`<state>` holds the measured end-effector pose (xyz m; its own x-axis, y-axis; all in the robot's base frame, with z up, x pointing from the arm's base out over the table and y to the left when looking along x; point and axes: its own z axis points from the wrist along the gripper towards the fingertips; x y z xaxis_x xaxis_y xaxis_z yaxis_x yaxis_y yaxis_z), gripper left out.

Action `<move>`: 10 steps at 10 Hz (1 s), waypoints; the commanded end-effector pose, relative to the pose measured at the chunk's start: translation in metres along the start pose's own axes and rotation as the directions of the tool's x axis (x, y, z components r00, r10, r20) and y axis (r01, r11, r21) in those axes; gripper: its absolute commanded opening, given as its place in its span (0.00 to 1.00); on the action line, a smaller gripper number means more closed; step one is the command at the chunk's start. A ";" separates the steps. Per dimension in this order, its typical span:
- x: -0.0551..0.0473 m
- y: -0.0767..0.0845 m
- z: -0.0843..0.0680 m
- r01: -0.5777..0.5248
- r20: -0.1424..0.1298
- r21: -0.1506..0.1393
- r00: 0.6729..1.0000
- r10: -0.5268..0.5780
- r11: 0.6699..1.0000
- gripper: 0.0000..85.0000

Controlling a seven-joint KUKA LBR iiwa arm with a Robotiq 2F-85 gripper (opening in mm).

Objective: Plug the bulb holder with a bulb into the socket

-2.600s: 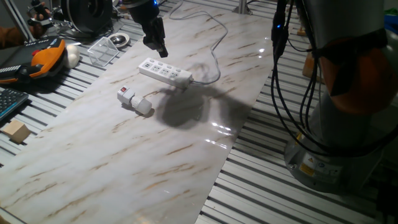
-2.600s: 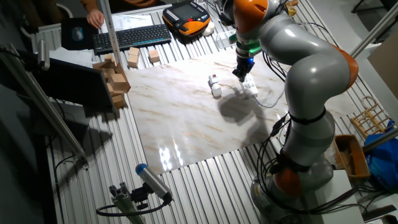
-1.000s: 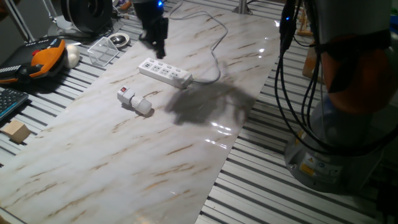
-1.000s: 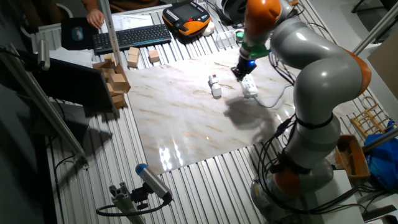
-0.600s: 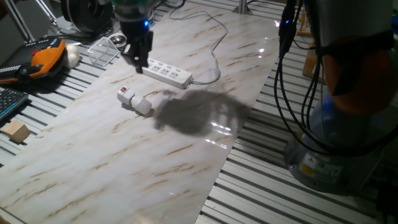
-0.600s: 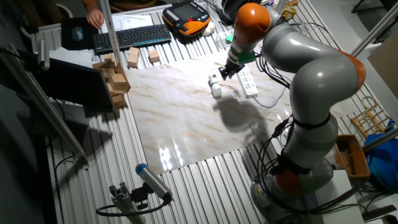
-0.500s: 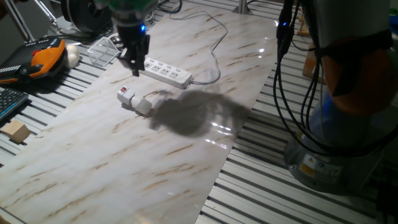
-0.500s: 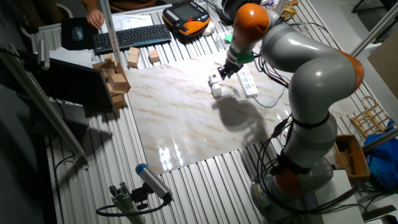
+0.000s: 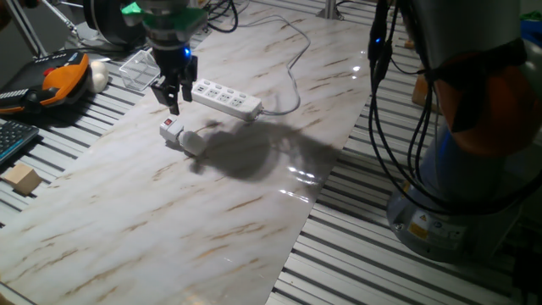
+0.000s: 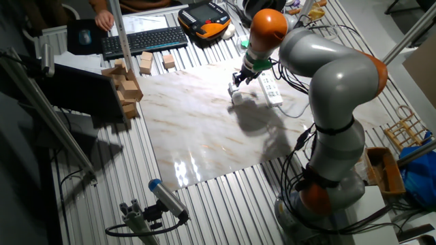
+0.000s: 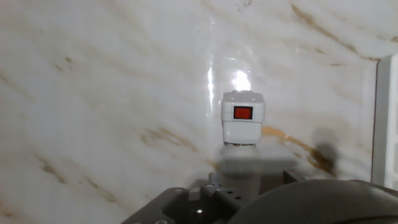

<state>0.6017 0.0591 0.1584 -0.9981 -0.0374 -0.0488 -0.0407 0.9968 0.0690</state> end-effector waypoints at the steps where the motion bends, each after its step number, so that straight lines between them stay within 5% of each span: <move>1: 0.000 0.000 0.000 0.012 -0.011 -0.002 1.000 -0.012 1.000 0.60; 6: 0.000 0.000 0.000 0.025 -0.077 -0.026 0.997 -0.027 0.999 0.60; 10: 0.000 0.000 0.000 0.009 -0.044 -0.008 0.999 -0.009 1.000 0.60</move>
<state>0.6024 0.0585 0.1578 -0.9988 -0.0482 -0.0077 -0.0486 0.9961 0.0738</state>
